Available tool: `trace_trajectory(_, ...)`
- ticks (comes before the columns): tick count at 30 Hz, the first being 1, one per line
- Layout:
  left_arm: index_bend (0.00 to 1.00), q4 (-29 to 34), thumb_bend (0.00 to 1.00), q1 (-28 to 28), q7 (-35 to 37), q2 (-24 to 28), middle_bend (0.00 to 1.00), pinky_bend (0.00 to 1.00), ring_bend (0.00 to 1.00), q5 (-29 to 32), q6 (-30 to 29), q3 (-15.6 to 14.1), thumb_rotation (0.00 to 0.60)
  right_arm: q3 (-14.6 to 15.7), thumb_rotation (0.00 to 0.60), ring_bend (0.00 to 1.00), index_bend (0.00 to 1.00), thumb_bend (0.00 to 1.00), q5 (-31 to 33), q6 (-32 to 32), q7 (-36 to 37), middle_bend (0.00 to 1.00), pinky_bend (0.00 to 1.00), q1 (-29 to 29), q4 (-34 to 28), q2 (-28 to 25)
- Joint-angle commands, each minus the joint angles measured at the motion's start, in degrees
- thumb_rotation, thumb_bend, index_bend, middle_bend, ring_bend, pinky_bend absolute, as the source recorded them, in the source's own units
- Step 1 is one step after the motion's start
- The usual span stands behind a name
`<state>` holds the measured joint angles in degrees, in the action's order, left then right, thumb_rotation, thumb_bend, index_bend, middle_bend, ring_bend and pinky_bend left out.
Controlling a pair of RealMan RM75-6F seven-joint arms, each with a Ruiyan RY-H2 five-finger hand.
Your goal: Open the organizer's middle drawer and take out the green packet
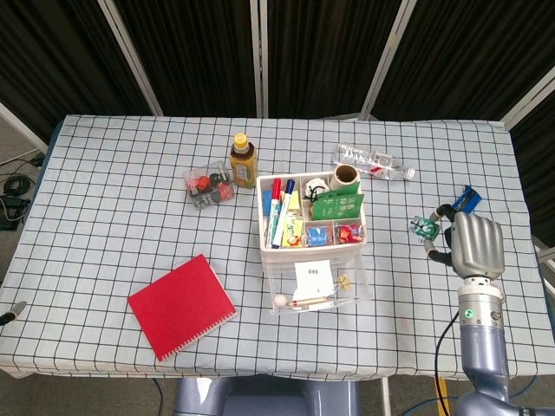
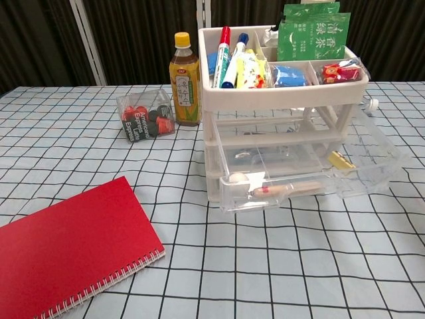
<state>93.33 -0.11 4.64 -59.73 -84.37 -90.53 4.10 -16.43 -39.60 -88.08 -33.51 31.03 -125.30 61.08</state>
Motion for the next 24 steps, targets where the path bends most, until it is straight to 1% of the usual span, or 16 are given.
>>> trace_trajectory(1, 0.0, 0.01, 0.06, 0.02, 0.03, 0.0, 0.0, 0.0, 0.0, 0.04, -0.02, 0.02, 0.6, 1.31, 0.6, 1.0, 0.59, 0.41, -0.32, 2.08, 2.32, 1.0, 0.78, -1.45, 2.74, -0.19)
trace_trajectory(5, 0.0, -0.02, 0.06, 0.01, -0.03, -0.03, 0.0, 0.0, 0.0, -0.06, -0.03, -0.03, 0.6, 3.03, 0.6, 1.0, 0.59, 0.41, -0.5, 5.35, 7.35, 1.0, 0.78, -3.84, 8.03, 0.54)
trace_trajectory(9, 0.0, -0.04, 0.06, 0.05, -0.08, -0.05, 0.0, 0.0, 0.0, -0.14, -0.1, -0.08, 0.6, 4.39, 0.6, 1.0, 0.59, 0.4, -1.75, 7.4, 10.33, 1.0, 0.78, -5.42, 12.15, 1.34)
trace_trajectory(13, 0.0, -0.01, 0.06, 0.06, -0.19, -0.08, 0.0, 0.0, 0.0, -0.15, -0.06, -0.13, 0.6, 5.06, 0.6, 1.0, 0.59, 0.4, -1.24, 11.36, 15.33, 1.0, 0.78, -7.25, 15.7, 1.68)
trace_trajectory(20, 0.0, 0.13, 0.06, -0.06, -0.79, -0.25, 0.0, 0.0, 0.0, -0.38, 0.1, -0.27, 0.6, 7.07, 0.6, 1.0, 0.58, 0.38, -2.5, 15.85, 18.28, 1.0, 0.78, -8.93, 21.48, 3.31)
trace_trajectory(24, 0.0, 0.18, 0.06, -0.02, -0.83, -0.25, 0.0, 0.0, 0.0, -0.43, 0.02, -0.31, 0.6, 7.96, 0.6, 1.0, 0.58, 0.38, -3.58, 16.88, 18.92, 1.0, 0.78, -9.58, 23.88, 5.14)
